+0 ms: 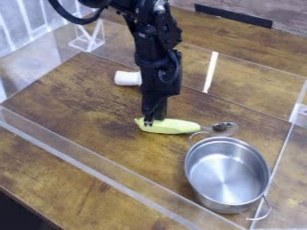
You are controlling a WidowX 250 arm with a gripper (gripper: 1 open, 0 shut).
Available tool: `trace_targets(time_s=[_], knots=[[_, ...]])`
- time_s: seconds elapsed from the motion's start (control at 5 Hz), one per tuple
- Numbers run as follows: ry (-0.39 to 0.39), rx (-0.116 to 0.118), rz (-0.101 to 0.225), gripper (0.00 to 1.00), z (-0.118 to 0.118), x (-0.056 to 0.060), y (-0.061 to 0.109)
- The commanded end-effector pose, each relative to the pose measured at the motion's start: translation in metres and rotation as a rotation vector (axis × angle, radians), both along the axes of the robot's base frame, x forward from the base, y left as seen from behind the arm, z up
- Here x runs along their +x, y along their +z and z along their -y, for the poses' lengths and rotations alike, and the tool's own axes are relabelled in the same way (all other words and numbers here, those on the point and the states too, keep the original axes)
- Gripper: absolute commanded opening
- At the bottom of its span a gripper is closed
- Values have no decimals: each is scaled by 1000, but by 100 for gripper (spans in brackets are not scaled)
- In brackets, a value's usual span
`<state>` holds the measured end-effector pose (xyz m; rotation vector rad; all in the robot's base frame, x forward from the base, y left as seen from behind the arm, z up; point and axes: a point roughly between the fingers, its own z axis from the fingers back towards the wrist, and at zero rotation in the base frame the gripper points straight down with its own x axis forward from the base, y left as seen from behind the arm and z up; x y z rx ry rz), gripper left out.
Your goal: Move the green spoon to the left
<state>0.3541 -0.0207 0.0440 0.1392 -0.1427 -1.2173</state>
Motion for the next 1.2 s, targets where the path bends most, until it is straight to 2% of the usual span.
trace_targets(time_s=[0.0,0.2,0.4,0.6,0.8,1.0], knots=[[48,-7,-4,100,-7,2,-1],[92,-10,-12,0,-12,3,3],[79,-5,-17,0,-16,6,3],[60,-15,-26,100,-19,10,-13],[40,-26,-33,100,-21,14,-20],[28,-41,-44,100,-27,13,-23]])
